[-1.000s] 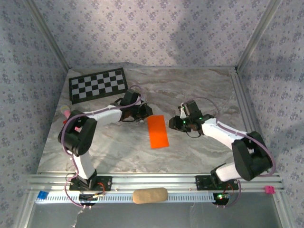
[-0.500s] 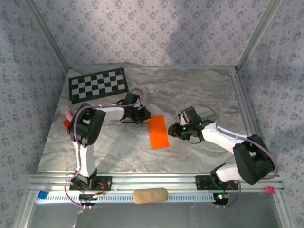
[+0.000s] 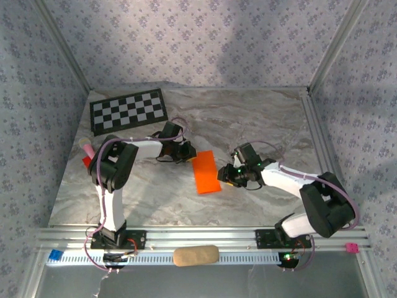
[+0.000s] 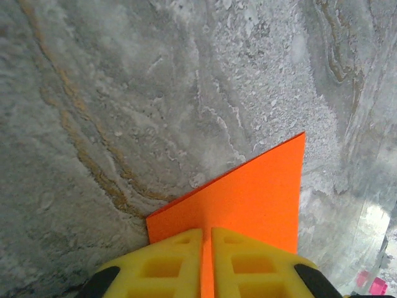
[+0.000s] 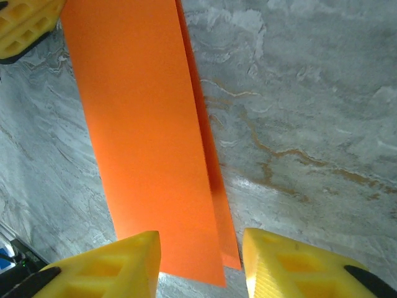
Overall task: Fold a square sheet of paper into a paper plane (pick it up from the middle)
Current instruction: Third fold the triangle at the center of the table.
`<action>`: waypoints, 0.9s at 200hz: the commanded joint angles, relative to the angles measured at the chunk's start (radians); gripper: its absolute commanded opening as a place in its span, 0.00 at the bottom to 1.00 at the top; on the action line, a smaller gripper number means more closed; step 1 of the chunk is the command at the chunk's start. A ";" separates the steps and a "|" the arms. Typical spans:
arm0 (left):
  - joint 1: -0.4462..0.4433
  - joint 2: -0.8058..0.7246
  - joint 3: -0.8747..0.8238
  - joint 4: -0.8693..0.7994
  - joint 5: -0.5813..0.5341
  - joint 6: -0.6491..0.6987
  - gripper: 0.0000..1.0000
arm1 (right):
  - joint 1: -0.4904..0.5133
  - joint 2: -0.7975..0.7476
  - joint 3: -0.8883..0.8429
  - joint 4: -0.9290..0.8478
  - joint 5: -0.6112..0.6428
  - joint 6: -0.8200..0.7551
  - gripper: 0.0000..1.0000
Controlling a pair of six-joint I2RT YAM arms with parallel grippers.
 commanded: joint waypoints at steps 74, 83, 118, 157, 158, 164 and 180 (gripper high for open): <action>0.007 0.024 -0.013 -0.007 -0.005 0.036 0.14 | 0.021 0.098 -0.009 0.123 -0.131 0.043 0.42; 0.007 0.027 -0.009 -0.008 -0.001 0.038 0.14 | 0.019 0.103 -0.008 0.138 -0.140 0.044 0.42; 0.006 0.036 0.014 -0.024 0.004 0.062 0.14 | 0.006 0.109 -0.016 0.208 -0.166 0.041 0.41; 0.003 0.049 0.057 -0.039 0.019 0.087 0.14 | -0.012 0.134 -0.026 0.274 -0.193 0.054 0.38; 0.003 0.050 0.059 -0.040 0.019 0.089 0.13 | -0.012 0.135 -0.027 0.276 -0.193 0.055 0.38; 0.002 0.052 0.065 -0.046 0.019 0.094 0.14 | -0.015 0.137 -0.031 0.285 -0.193 0.057 0.38; 0.000 0.060 0.086 -0.063 0.019 0.106 0.14 | -0.029 0.152 -0.041 0.325 -0.211 0.069 0.37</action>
